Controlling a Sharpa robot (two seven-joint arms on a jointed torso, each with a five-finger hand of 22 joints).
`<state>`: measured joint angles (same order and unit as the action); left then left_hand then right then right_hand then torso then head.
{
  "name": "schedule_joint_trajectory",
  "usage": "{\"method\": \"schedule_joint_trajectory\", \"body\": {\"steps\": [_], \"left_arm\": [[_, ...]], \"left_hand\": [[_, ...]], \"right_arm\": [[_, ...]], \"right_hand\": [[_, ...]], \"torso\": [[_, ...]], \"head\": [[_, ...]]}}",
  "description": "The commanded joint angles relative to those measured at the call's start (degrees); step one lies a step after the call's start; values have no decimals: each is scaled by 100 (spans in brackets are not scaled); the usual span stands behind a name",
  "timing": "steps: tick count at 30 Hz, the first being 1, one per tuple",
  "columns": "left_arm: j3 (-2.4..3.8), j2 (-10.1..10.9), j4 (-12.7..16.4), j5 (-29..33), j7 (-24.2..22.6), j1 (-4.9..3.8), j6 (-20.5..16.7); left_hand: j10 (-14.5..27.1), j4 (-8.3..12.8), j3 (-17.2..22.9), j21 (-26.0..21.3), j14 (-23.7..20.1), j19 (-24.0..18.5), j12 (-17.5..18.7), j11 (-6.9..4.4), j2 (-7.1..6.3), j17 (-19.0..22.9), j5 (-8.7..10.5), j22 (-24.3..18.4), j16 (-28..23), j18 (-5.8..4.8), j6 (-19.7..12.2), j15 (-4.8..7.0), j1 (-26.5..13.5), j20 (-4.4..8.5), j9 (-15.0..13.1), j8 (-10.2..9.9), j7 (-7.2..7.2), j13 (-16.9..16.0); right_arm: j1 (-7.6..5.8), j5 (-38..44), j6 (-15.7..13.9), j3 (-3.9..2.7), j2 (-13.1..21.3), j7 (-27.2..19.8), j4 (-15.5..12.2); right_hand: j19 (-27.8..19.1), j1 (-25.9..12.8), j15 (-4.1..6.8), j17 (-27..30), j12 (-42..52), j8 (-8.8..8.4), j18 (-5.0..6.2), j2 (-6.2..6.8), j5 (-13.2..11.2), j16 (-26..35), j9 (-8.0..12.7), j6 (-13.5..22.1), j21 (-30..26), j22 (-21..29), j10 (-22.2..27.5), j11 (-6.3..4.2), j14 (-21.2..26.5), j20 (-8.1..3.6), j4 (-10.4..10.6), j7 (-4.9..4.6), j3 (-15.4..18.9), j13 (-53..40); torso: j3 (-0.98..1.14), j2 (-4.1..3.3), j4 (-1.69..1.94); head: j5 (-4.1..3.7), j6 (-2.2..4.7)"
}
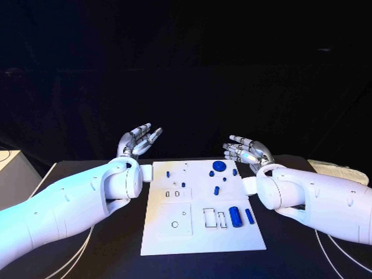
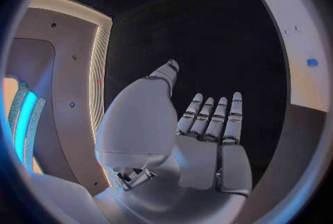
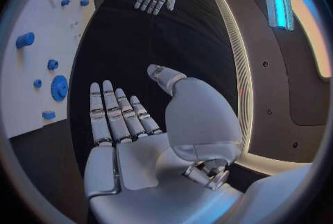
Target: Assemble the parts on the task board
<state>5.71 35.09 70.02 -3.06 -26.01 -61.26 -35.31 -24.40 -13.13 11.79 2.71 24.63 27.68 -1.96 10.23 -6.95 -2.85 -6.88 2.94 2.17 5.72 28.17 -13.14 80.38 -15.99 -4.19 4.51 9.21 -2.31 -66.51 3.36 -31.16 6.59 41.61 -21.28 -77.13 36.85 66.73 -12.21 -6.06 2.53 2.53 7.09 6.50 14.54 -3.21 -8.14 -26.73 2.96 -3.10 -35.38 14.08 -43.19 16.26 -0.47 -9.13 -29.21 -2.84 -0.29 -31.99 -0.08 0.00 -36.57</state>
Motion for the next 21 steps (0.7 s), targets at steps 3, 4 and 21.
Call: {"method": "schedule_joint_trajectory", "body": {"steps": [3,4,21], "left_arm": [[62,-127,-245,-341,167,-28,697],[66,-134,-260,-346,170,-29,708],[53,803,947,-567,285,-8,1043]], "left_hand": [[-163,-123,17,56,200,146,-54,81,8,-23,-56,25,61,125,186,-42,324,-50,-26,55,386,-21],[-225,-149,13,88,336,240,-60,108,26,-42,-52,42,89,121,235,-65,351,-59,-31,62,410,-26],[-3665,-252,417,1672,4070,3089,-635,-150,-19,-1267,-40,687,1629,480,2376,783,530,466,-422,815,312,-170]], "right_arm": [[-84,416,1000,72,-54,466,178],[-92,424,1024,79,-58,479,193],[-321,5592,674,63,22,416,644]], "right_hand": [[443,535,39,-53,96,139,170,-3,30,-132,-101,-597,89,-57,-701,-28,-665,22,-223,-722,-221,-52],[831,623,108,-78,160,229,237,16,31,-212,-171,-953,160,-93,-1208,-83,-883,17,-299,-688,-254,-85],[2985,1116,1000,-518,161,779,305,184,-310,-1057,-388,-3093,1540,-710,-3398,-745,-3244,-868,-599,-159,42,-93]], "torso": [[0,-1,0],[0,-1,0],[-32,-248,44]], "head": [[1,1],[1,1],[-135,-154]]}}
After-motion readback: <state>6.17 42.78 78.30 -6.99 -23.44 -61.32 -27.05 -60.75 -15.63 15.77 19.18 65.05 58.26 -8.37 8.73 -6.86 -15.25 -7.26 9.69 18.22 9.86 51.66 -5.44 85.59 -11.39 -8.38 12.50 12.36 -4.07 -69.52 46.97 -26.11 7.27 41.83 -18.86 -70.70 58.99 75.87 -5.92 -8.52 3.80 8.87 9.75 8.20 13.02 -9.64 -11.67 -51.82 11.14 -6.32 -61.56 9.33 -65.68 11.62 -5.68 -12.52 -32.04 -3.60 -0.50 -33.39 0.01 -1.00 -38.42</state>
